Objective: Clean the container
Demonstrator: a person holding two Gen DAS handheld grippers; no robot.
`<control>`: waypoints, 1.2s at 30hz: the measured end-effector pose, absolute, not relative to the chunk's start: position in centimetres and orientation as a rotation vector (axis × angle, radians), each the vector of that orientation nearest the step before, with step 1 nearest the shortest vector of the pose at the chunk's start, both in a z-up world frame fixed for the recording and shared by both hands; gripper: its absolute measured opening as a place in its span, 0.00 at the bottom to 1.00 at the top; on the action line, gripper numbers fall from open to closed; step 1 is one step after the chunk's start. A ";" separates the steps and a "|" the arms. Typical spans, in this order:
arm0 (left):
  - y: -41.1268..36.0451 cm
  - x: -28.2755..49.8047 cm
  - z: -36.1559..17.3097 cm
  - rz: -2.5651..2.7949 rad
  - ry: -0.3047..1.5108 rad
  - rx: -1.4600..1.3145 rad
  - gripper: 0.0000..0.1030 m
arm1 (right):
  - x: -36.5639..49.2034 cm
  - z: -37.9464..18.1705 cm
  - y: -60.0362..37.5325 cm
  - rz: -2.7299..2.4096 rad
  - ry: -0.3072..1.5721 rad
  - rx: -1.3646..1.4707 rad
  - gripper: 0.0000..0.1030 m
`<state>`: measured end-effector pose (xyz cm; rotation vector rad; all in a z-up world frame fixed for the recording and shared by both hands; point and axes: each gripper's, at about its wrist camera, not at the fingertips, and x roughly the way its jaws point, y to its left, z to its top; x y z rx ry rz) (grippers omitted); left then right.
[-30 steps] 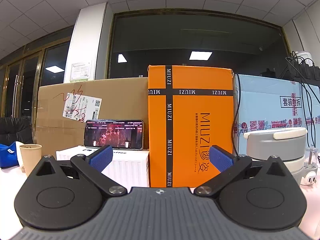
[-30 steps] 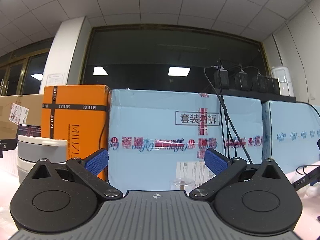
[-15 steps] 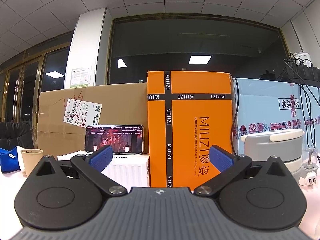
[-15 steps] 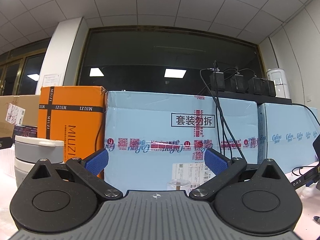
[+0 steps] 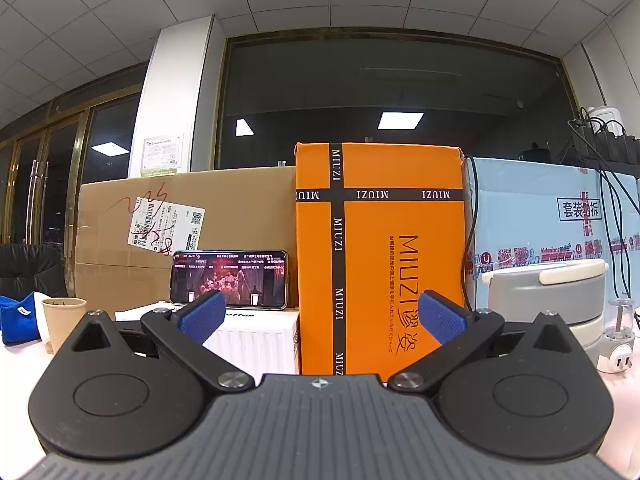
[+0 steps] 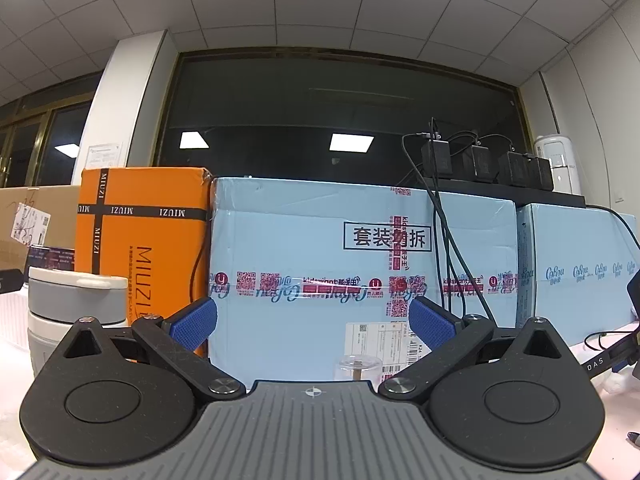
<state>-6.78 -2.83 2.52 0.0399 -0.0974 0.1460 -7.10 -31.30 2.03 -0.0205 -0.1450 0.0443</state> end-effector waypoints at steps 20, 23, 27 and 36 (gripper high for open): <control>-3.3 -7.1 2.5 0.128 -0.118 0.059 1.00 | -7.2 2.0 -31.6 0.041 -0.148 -0.004 1.00; -3.3 -7.2 2.5 0.128 -0.120 0.060 1.00 | -7.1 2.0 -31.6 0.038 -0.146 -0.002 1.00; -3.2 -7.2 2.5 0.128 -0.118 0.056 1.00 | -7.1 2.0 -31.7 0.037 -0.142 0.004 1.00; -3.3 -7.4 2.5 0.125 -0.130 0.061 1.00 | -7.1 1.9 -31.8 0.034 -0.149 0.007 1.00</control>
